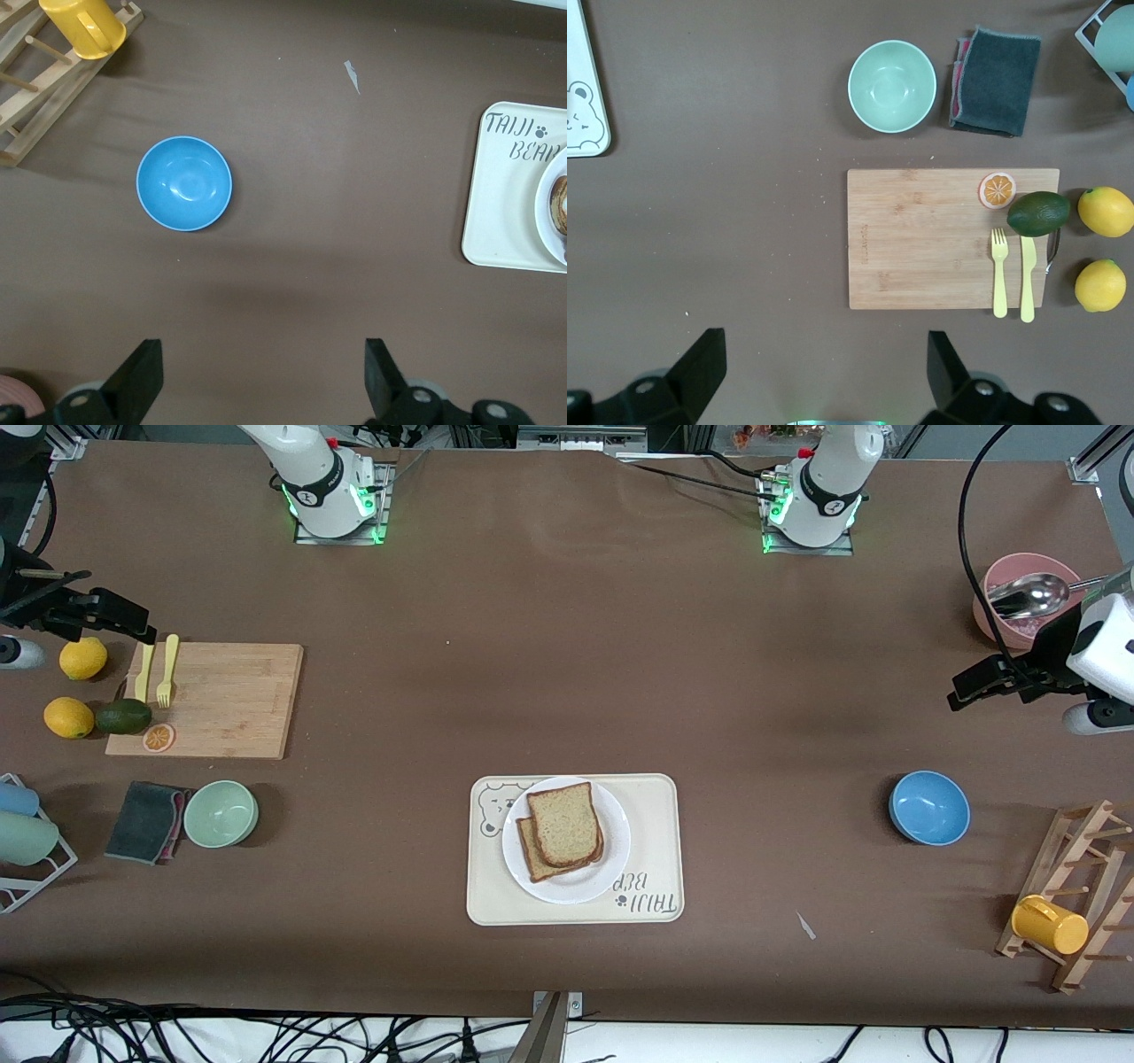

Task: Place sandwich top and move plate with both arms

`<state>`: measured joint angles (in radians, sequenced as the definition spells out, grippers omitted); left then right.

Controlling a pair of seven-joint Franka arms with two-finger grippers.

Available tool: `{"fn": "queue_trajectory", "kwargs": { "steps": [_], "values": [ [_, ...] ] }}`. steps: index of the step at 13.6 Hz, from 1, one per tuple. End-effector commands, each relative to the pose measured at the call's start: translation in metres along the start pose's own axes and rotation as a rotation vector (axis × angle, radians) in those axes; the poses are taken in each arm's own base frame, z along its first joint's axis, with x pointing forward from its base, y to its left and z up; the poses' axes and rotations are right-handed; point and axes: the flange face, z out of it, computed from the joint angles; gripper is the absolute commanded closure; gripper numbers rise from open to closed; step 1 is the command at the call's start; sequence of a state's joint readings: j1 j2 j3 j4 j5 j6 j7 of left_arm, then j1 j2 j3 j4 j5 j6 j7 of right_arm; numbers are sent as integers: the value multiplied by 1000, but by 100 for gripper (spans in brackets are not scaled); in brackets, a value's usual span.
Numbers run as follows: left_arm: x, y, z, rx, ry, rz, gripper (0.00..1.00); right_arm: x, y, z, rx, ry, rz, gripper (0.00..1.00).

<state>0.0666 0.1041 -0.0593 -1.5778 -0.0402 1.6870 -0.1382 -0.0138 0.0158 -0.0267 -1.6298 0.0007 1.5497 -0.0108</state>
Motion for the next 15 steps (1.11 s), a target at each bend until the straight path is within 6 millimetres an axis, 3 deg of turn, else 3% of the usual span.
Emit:
{"fn": "queue_trajectory", "kwargs": {
  "steps": [1,15],
  "values": [
    [-8,0,-1,37,9,-6,0,-4,1,-7,17,3,-9,0],
    [-8,16,-2,33,28,-18,0,-4,1,-7,15,3,-10,0]
  ]
}}
